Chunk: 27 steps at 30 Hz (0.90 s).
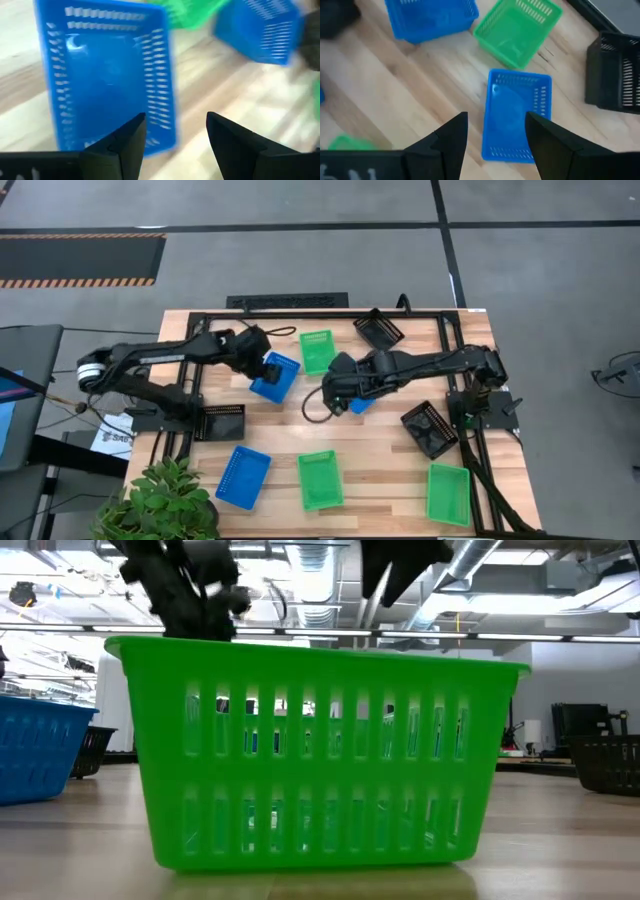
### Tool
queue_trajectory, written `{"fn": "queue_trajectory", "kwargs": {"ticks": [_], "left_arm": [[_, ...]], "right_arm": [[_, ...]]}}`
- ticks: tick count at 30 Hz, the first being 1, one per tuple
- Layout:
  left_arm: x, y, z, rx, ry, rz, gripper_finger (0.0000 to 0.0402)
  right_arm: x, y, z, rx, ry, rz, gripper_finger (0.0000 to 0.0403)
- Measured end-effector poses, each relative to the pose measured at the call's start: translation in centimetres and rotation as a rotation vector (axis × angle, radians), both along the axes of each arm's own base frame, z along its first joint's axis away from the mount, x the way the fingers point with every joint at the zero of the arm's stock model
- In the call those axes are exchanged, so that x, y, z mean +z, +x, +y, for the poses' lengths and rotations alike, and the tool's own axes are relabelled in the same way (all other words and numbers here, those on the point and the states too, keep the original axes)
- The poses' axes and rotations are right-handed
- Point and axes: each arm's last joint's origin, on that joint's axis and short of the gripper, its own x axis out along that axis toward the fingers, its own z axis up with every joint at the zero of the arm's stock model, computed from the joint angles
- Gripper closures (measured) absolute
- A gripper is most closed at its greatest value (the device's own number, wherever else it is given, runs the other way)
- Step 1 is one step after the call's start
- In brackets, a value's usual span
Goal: Stack baskets by color
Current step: Stack the top left blue bin on the right blue bin
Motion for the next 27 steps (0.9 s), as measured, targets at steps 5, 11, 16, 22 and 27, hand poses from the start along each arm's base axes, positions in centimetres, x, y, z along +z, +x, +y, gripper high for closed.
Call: {"fn": "queue_trajectory", "kwargs": {"ticks": [5, 11, 16, 22, 27], "left_arm": [[2.1, -2.7, -0.4, 0.180, 0.194, 0.040, 0.0216], [4.0, -4.5, -1.0, 0.203, 0.190, -0.076, 0.0226], [5.8, -6.3, -2.2, 0.183, 0.154, -0.203, 0.0228], [7.4, -8.6, -3.2, 0.193, 0.157, -0.328, 0.0228], [8.2, -9.7, -3.6, 0.181, 0.169, -0.400, 0.0228]], "right_arm": [[0.1, 1.9, -1.1, -0.124, 0.103, -0.220, 0.0182], [-1.4, 4.6, -3.0, -0.208, 0.159, -0.466, 0.0182], [-4.7, 7.1, -4.1, -0.231, 0.205, -0.470, 0.0182], [-9.8, 9.9, -4.6, -0.262, 0.310, -0.436, 0.0182], [-12.5, 11.2, -5.6, -0.330, 0.387, -0.444, 0.0182]]}}
